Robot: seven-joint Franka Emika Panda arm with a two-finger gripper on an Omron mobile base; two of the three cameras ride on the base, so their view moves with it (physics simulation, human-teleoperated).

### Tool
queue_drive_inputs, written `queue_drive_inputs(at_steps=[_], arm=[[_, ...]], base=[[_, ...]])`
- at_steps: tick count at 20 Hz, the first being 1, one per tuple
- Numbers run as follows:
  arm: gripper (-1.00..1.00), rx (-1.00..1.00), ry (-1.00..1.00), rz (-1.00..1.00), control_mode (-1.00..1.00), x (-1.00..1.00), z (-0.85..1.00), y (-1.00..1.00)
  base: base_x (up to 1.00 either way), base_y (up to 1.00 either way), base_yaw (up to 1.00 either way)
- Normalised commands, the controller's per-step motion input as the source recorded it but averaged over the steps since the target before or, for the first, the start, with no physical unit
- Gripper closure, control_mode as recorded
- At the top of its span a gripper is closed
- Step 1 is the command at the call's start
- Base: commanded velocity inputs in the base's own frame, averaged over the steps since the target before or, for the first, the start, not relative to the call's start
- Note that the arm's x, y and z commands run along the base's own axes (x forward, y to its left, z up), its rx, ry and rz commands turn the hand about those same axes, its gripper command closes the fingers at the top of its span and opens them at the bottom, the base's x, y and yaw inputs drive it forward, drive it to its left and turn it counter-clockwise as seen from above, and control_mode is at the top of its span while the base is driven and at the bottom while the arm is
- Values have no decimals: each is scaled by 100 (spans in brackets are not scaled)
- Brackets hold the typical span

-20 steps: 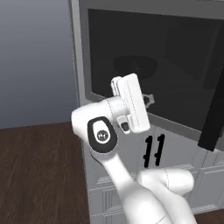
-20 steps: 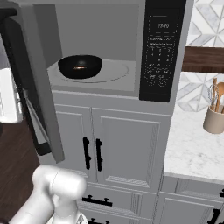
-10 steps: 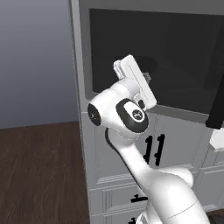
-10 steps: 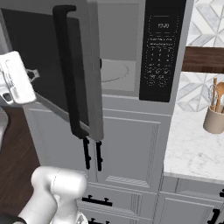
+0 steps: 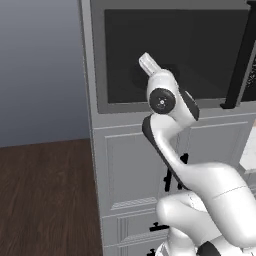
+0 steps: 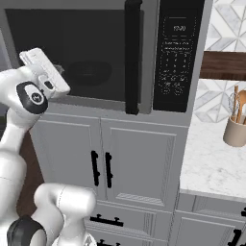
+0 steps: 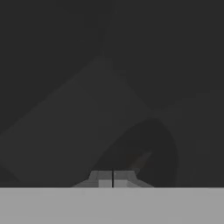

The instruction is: Open the microwave, place the bowl with waffle inside the microwave, then close the microwave door and turn it on.

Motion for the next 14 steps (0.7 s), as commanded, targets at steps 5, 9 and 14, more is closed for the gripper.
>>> queue_drive_inputs(at_steps=[5,9,14], arm=[[100,1,20,19,-100,53,-6,-7],[100,22,7,16,-100,83,-2,0],[100,20,5,19,-100,44,0,-50]], base=[[0,0,0],[0,0,0],[0,0,0]])
